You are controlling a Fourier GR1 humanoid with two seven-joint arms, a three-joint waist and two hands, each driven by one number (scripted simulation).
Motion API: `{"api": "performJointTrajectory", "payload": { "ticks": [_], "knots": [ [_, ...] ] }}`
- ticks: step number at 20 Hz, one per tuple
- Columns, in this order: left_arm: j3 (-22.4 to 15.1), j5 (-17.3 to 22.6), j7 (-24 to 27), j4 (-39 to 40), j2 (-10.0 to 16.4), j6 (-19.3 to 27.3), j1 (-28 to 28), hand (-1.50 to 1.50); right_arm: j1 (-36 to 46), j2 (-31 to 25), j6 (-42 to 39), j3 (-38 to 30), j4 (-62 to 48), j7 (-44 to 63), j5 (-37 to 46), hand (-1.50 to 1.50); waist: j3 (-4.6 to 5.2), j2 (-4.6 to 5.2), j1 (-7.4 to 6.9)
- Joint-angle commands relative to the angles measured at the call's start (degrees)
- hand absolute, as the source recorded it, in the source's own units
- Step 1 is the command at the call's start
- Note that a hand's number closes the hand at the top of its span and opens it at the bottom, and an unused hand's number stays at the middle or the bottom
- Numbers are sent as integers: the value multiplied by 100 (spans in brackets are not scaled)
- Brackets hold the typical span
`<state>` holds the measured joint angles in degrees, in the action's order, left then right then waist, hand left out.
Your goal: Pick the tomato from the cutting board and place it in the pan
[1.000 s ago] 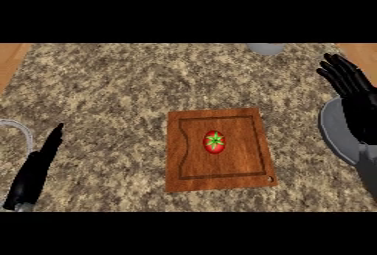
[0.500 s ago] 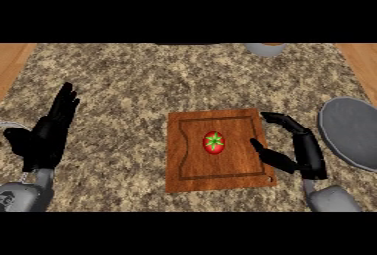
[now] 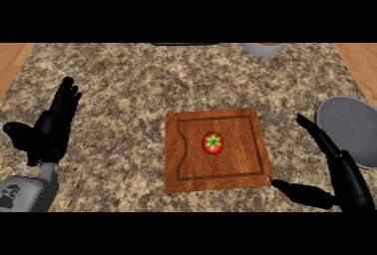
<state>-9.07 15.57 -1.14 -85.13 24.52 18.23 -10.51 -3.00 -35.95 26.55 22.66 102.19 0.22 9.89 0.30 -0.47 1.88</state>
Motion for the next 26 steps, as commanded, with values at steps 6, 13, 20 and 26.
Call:
{"api": "performJointTrajectory", "payload": {
  "ticks": [6, 13, 20, 26],
  "knots": [
    [-21, 23, -200, -131, -65, -155, -119, 0, 1011, -1325, -1603, -182, 2130, 3736, 176, -150, -8, 19, -194],
    [83, -198, 295, 326, -289, -367, -34, 0, 2947, -373, -2459, 197, 1541, 5099, 665, -150, -21, 58, -280],
    [194, -375, -107, 223, -458, -324, -323, 0, 3219, 742, -2953, 428, 1252, 5139, 537, -150, -28, 46, -215],
    [603, -290, 41, 357, -239, -782, -246, 0, 3583, 1409, -3399, 597, 808, 5850, 1002, -150, -26, 44, -211]
  ]
}}
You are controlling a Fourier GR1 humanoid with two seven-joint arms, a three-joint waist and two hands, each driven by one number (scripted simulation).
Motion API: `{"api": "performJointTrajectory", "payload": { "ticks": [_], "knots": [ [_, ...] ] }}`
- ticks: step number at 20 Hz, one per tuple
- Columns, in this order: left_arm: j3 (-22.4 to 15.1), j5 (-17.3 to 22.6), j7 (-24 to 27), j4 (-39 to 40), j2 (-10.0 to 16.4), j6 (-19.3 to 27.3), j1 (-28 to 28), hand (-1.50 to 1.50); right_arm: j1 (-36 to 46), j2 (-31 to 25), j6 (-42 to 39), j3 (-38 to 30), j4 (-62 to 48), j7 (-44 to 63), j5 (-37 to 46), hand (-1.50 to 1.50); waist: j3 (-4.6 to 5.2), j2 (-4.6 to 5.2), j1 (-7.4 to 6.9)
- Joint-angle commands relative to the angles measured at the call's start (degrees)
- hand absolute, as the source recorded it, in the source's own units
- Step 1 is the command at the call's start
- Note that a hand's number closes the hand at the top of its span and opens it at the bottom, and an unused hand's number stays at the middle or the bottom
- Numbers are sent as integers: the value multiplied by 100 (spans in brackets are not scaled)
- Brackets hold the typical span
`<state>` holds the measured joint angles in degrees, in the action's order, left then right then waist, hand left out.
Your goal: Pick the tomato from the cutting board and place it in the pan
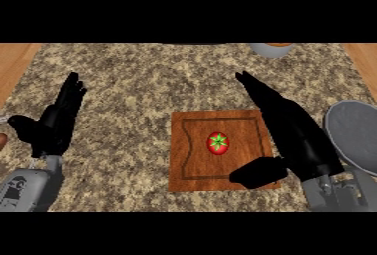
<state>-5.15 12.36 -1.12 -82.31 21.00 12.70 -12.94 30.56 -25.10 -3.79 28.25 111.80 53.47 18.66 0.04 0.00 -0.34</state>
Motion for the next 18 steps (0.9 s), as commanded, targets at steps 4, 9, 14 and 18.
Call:
{"api": "performJointTrajectory", "payload": {
  "ticks": [4, 9, 14, 18],
  "knots": [
    [49, -173, -568, -248, -130, 10, -211, 0, 16, 859, -112, 197, -658, 382, 692, -150, -4, -3, 9],
    [186, -326, -317, -230, -182, -139, 47, 0, -337, 895, -354, 60, -693, 340, 1135, -150, -3, -5, 34],
    [435, -207, -241, -330, -119, -421, 89, 0, -239, 1221, -305, -233, -1877, -375, 1206, -150, -4, 2, -7],
    [304, -476, -167, -237, -493, -231, 203, 0, -567, 1070, -816, -589, -1773, -782, 867, -150, -5, 2, 14]
  ]
}}
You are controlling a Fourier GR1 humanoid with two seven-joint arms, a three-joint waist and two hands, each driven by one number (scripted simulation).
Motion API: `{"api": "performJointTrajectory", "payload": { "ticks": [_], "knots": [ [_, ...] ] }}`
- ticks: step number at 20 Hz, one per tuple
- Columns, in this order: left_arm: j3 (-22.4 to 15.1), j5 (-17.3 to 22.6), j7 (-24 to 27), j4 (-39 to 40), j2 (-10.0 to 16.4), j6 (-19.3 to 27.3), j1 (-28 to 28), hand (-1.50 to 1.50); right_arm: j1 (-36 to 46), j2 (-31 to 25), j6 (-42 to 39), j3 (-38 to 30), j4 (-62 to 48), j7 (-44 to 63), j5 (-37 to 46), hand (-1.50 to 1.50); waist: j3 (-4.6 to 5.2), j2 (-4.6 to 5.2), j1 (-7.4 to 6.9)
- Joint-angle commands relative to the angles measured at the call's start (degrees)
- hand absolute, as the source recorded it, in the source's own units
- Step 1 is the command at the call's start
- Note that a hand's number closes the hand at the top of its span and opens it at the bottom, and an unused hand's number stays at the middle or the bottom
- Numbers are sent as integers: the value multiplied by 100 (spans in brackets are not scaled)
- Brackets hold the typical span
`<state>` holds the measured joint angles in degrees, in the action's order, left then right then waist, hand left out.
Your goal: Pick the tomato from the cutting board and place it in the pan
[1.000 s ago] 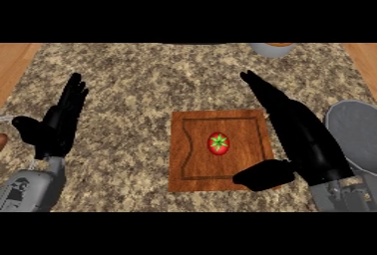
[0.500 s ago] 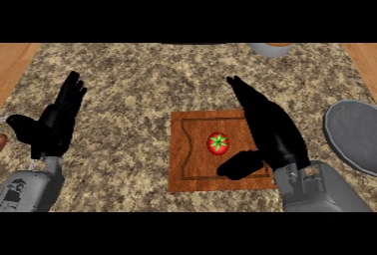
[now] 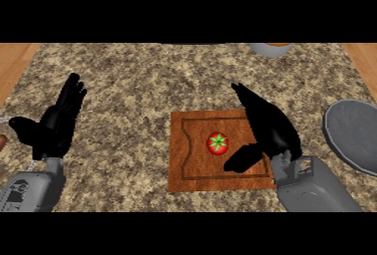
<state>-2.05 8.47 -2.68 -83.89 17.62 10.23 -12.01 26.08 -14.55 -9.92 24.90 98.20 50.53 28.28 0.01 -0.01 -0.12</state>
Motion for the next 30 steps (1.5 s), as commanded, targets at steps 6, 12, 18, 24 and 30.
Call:
{"api": "performJointTrajectory", "payload": {
  "ticks": [6, 12, 18, 24, 30],
  "knots": [
    [233, -179, 21, 155, -161, -221, -7, 0, -215, 527, -337, -55, -768, -692, 376, -150, 0, 3, -3],
    [318, -303, 43, 225, -315, -279, -223, 0, -114, 960, -728, 60, -748, -157, 793, -150, 0, -2, 5],
    [241, -554, -158, 31, -440, -51, -181, 0, 148, 1035, -1188, 181, -1256, 140, 1165, -150, 1, -2, 4],
    [558, -292, -39, 104, -283, -529, -88, 0, 465, 1259, -1009, -182, -2481, -507, 1435, -150, 0, 9, -34],
    [243, -809, -334, -166, -722, -81, -187, 0, 519, 1443, -1113, -311, -2624, -567, 1512, -150, -1, 3, -15]
  ]
}}
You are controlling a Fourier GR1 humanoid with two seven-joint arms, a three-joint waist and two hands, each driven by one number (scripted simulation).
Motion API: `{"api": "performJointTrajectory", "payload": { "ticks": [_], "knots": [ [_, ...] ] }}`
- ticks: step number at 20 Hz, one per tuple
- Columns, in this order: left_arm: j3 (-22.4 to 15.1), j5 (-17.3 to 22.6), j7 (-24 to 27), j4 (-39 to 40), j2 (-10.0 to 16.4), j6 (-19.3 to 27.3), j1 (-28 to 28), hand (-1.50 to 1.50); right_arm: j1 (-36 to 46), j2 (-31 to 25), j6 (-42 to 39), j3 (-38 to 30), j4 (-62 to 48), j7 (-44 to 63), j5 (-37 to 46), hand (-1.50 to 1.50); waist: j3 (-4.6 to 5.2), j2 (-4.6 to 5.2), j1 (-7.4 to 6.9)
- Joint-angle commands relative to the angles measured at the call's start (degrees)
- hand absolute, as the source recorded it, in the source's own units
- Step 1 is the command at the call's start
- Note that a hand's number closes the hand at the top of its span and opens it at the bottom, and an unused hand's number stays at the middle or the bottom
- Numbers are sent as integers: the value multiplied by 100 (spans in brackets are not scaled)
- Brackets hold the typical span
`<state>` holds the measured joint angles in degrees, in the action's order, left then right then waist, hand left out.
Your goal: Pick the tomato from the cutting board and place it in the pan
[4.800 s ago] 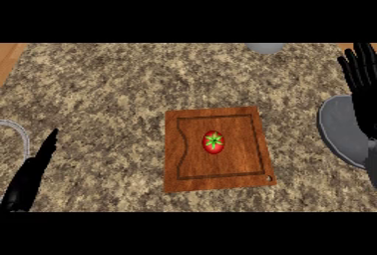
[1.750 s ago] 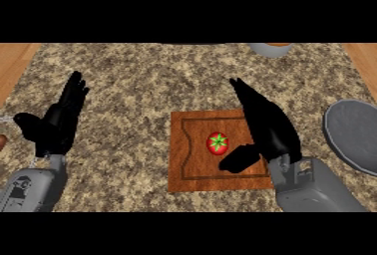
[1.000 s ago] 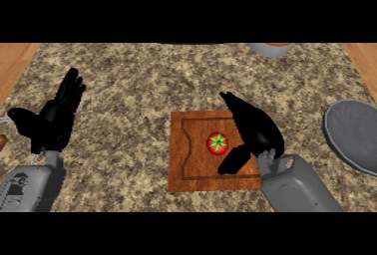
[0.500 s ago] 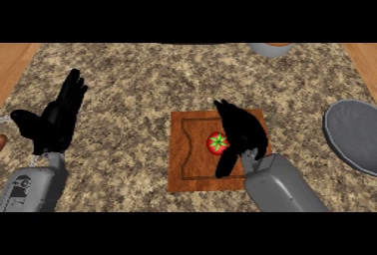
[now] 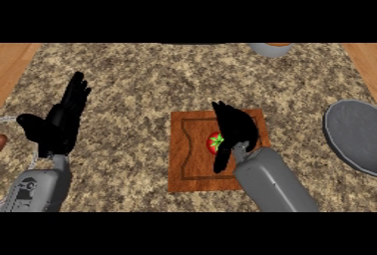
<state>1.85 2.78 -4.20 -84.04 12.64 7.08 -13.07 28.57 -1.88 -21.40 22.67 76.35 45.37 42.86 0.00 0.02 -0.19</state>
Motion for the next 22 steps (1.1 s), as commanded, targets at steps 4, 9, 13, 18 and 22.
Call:
{"api": "performJointTrajectory", "payload": {
  "ticks": [4, 9, 13, 18, 22],
  "knots": [
    [145, -11, 105, -94, -37, -221, 232, 0, 331, 182, 181, -92, -896, -327, 294, -150, 0, 1, -20],
    [328, -41, 105, 186, 64, -329, -126, 0, 284, 183, 445, -202, -1367, -601, 373, -150, 0, 6, -12],
    [415, 33, 58, 16, 72, -427, 46, 0, 93, 185, 390, 354, -1135, -118, -28, -150, -1, -2, -24],
    [324, -84, 91, -33, -66, -359, 144, 0, -8, 32, 25, 76, -1242, -1467, 312, 150, 0, -1, 0],
    [404, -141, 148, 260, -74, -396, -21, 0, 151, 114, 72, 5, -1463, -1628, 578, 150, 0, 1, 3]
  ]
}}
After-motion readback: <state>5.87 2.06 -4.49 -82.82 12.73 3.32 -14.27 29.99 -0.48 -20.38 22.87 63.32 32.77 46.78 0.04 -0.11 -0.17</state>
